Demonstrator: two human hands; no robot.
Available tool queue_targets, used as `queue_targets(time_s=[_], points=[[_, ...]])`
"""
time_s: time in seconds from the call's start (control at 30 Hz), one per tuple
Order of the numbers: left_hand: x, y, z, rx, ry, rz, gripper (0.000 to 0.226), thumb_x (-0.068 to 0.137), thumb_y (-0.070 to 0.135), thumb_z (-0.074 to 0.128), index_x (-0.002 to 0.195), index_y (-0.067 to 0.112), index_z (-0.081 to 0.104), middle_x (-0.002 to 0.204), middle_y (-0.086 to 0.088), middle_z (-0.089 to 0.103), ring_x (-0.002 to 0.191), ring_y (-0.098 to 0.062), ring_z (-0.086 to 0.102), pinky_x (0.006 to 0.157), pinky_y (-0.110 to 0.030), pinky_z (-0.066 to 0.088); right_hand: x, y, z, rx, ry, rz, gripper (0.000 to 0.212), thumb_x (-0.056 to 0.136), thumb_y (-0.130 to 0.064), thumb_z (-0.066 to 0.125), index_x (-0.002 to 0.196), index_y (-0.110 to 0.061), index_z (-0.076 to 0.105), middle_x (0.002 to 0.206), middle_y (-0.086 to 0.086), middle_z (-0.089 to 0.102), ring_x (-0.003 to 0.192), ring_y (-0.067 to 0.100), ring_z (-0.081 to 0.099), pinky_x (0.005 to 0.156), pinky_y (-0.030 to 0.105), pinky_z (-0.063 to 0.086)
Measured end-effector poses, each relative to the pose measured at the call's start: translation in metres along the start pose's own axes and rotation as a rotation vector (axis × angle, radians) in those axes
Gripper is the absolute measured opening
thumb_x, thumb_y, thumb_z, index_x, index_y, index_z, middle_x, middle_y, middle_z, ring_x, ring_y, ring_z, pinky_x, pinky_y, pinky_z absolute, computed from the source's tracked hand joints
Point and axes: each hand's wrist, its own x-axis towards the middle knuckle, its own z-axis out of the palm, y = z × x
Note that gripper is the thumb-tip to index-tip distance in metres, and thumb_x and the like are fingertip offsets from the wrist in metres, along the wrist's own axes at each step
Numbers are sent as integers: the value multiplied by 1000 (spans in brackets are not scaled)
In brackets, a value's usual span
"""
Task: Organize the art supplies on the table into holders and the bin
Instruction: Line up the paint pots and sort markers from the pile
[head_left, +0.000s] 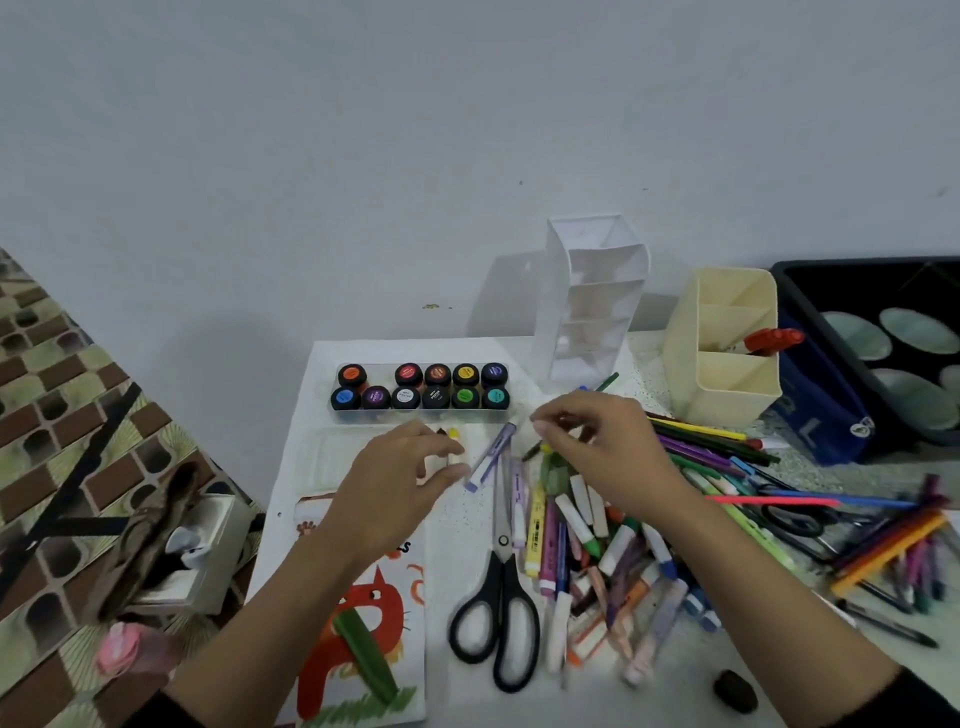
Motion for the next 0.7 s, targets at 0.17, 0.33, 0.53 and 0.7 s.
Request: queue_targets(time_s=[0.17,0.33,0.53,0.7], points=[[-18,42,14,12,-234,107,20,92,49,63,85,32,72,80,18,61,74,-6,56,69,-28,49,-39,20,-26,-79,38,-25,9,92,-17,70,92,-23,77,84,-21,68,84,0,62,69,8,42],[-33,67,43,137,-398,136,41,85,64,63,75,24,64,70,9,59,68,-8,55,62,-29,48,-55,34,-28,-301,-147,-113,16,88,-39,73,97,-26,74,90,-14,63,89,8,54,77,29,46],[-50,91,53,290,-537,32,39,81,61,69,73,23,64,71,8,59,68,-9,55,56,-23,37,-63,28,-21,-574,-255,-182,28,88,-51,65,99,-26,69,97,-8,56,105,18,49,80,36,28],[-56,101,59,298,-508,-132,39,83,60,70,71,23,62,71,7,62,66,-10,57,58,-23,42,-62,20,-20,-650,-300,-177,23,89,-44,63,81,-24,56,90,-5,47,102,23,50,87,42,31]])
